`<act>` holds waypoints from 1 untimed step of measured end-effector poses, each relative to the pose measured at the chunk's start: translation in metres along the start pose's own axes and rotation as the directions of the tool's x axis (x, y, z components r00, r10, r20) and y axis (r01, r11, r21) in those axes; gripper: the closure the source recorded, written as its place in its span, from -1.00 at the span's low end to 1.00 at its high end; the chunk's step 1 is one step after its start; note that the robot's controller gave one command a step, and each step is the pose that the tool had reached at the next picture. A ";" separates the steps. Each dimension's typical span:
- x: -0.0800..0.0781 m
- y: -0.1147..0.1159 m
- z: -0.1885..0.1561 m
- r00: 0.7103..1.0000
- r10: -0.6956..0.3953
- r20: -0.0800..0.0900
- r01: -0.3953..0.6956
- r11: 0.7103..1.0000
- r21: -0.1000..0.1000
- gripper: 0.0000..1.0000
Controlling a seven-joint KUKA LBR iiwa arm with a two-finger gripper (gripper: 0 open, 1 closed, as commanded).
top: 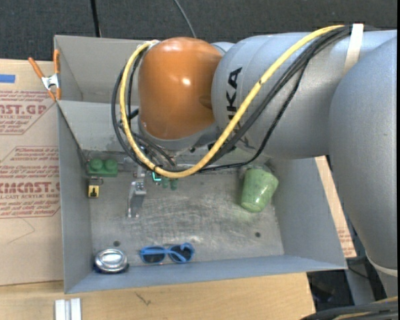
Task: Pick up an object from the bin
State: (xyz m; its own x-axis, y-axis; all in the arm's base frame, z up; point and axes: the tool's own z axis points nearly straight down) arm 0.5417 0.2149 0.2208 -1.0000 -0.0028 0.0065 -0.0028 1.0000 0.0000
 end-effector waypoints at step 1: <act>0.054 -0.010 0.077 1.000 -0.028 -0.005 0.028 1.000 0.003 -1.00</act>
Offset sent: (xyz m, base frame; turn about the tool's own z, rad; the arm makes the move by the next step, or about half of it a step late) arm -0.0501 -0.0101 -0.0715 -0.0264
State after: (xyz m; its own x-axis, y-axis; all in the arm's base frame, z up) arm 0.4877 0.2048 0.1442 -0.9995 -0.0309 0.0111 -0.0309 0.9995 -0.0025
